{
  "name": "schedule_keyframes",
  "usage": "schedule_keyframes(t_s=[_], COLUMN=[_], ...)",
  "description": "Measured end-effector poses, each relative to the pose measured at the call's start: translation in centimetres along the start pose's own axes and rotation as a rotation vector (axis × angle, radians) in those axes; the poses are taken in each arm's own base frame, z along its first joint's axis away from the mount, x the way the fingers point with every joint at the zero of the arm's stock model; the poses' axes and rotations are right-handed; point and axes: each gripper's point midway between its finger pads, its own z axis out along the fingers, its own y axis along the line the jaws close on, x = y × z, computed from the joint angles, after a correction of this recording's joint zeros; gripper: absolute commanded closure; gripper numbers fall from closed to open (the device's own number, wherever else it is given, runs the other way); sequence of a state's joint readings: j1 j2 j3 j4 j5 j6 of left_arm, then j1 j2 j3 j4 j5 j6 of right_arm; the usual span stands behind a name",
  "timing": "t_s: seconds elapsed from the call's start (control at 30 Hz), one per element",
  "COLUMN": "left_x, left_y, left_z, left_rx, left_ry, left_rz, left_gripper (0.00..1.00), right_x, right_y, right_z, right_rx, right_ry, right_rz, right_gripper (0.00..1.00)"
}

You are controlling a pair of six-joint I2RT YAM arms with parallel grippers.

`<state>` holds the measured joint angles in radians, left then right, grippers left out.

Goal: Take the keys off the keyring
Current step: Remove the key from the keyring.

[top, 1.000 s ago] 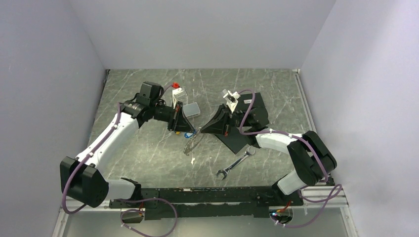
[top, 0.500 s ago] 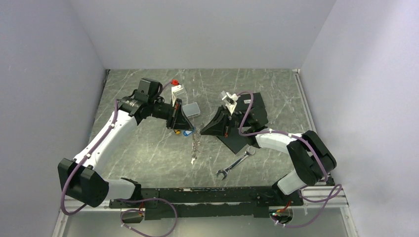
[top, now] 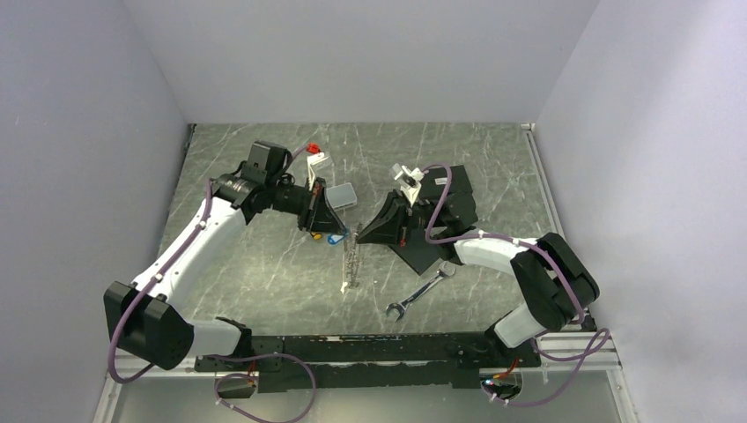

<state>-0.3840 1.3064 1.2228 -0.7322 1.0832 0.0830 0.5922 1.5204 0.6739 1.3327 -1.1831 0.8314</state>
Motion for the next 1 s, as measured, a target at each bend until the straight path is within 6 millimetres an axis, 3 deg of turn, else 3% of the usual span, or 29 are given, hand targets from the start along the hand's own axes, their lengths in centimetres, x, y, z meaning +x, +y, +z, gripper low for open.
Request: schedule_keyframes(t_s=[1.0], left_x=[0.9], left_y=[0.2], left_z=[1.6], left_rx=[0.037], left_ry=[0.024], left_rz=[-0.084], left_gripper=[1.0], right_x=[-0.2], right_y=[0.7], right_z=[0.2], right_rx=[-0.024], right_ry=[-0.003], right_rz=[0.011], right_gripper=[1.0])
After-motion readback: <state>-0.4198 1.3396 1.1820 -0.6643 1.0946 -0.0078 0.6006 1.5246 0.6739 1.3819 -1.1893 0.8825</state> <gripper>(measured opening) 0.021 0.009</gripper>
